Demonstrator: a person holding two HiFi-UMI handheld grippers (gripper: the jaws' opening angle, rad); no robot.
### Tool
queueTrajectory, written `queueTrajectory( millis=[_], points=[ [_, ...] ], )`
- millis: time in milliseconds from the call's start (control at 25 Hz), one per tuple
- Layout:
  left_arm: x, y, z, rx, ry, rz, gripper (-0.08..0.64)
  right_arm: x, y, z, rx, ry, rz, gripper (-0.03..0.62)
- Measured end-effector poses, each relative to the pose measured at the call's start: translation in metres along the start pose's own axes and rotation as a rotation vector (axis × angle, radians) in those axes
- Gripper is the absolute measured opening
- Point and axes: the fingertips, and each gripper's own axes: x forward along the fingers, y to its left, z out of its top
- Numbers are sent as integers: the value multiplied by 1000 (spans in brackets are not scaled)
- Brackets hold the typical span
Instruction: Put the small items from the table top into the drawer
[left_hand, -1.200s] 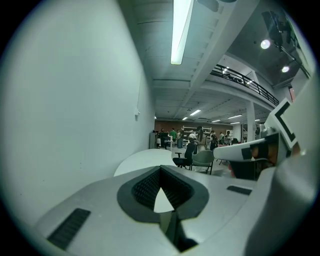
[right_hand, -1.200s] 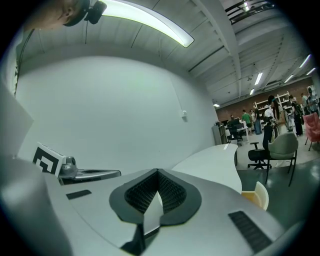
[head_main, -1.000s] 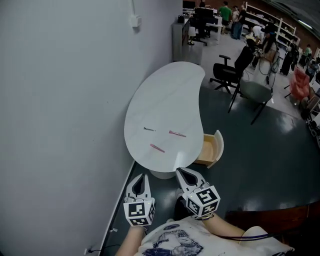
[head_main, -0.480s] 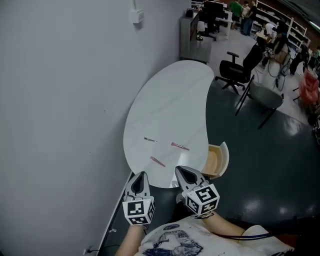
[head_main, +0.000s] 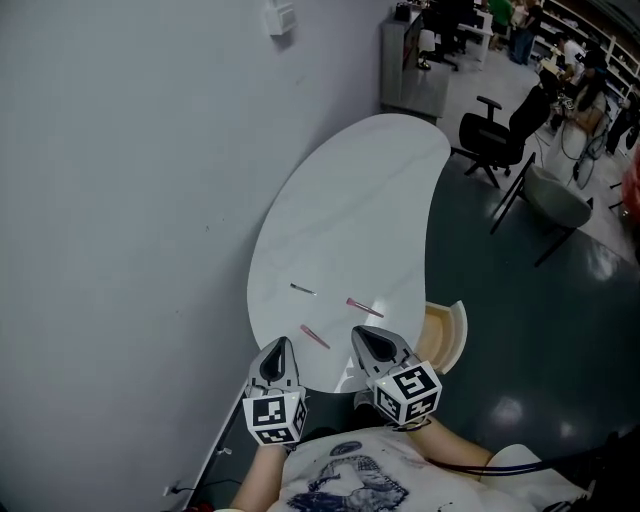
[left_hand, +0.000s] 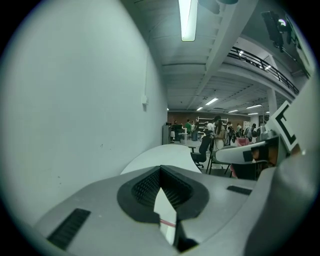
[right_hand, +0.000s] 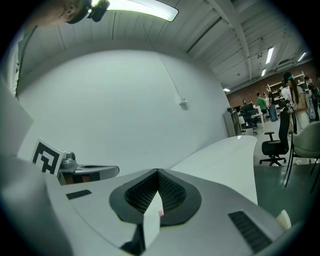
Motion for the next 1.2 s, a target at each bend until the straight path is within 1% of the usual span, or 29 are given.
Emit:
queueTrajectory(
  millis=[160,320,560,680,800,1000,1120,1200],
  points=[
    [14,4,-3,-7,26,30,23,14,-11,0,14,27,22,20],
    [20,5,1,-1,37,36,23,22,-16,3,19,38,33,20],
    [43,16,5,-1,50,14,23,45,-28,1,36,62,14,20],
    [60,27,3,1,57,-4,23,63,-33,-1,34,82,-4,20],
    [77,43,-1,-14,70,-18,23,82,-34,-4,24,107,-25,20],
    [98,67,1,-30,73,-49,23,109,-33,-5,-6,133,-53,20],
    [109,82,-2,-40,80,-69,23,128,-32,-5,-80,128,-64,20],
    [117,91,-5,-40,83,-83,23,140,-32,-9,-123,146,-68,20]
  ],
)
